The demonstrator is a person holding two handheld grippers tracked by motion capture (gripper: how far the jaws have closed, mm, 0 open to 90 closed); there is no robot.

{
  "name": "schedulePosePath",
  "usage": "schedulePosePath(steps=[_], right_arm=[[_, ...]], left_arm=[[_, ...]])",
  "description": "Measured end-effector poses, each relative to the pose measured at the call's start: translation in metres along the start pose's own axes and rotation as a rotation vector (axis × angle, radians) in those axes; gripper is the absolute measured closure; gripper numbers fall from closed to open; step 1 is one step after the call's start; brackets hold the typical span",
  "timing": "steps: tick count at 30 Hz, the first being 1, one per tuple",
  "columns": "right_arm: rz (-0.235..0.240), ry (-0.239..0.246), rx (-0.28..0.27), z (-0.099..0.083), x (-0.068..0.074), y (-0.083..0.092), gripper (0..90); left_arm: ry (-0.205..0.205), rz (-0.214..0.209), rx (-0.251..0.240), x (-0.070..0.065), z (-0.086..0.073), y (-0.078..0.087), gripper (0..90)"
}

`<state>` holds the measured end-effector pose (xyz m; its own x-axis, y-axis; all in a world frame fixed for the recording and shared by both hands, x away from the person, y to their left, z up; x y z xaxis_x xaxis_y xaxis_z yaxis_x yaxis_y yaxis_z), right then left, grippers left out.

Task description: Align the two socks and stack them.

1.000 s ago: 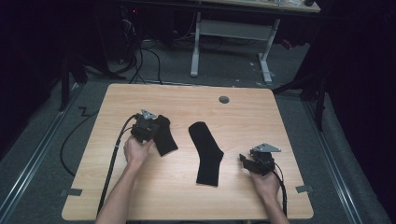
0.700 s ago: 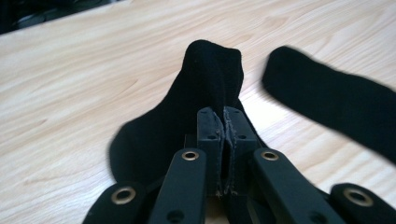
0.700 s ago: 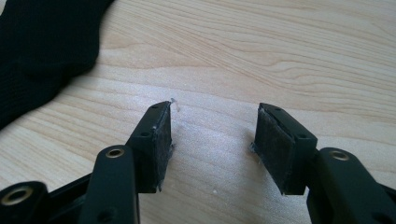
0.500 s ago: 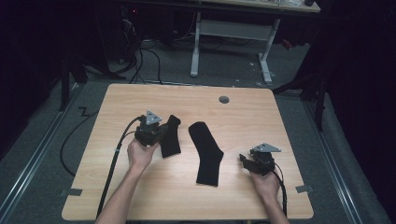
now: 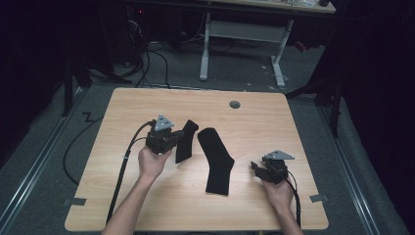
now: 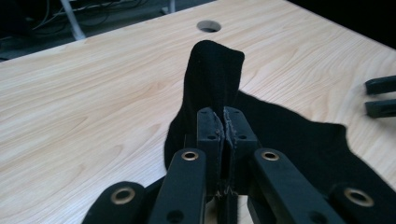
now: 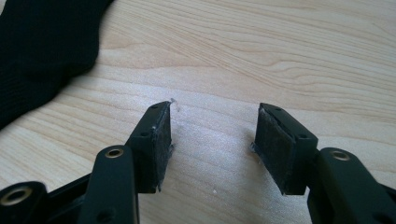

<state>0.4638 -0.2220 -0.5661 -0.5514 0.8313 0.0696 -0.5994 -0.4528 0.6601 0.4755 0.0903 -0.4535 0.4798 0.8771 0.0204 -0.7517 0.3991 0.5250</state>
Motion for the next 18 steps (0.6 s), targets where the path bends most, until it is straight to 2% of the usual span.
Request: schedulePosePath(steps=[4,12,18], right_arm=[[0.0,0.0,0.0,0.0,0.0,0.0,46.0],[0.001,0.002,0.001,0.0,0.0,0.0,45.9],[0.001,0.002,0.001,0.0,0.0,0.0,45.8]], left_arm=[[-0.019,-0.022,-0.006,-0.01,0.005,0.002,86.5],[-0.019,-0.072,-0.025,-0.027,0.014,0.004,86.4],[-0.048,-0.118,-0.024,-0.047,0.015,0.002,86.2]])
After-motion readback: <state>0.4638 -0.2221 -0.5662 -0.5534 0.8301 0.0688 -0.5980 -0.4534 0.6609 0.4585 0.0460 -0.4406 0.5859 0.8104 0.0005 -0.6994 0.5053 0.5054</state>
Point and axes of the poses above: each handheld gripper's, and its own axes: y roughly backward along the jaws, z roughly out of its top, x roughly to its left, the point moved 9 cm from there along -y, roughly forward along the jaws, and after that the axes turned 8 degrees about z, right-handed, at the moved point
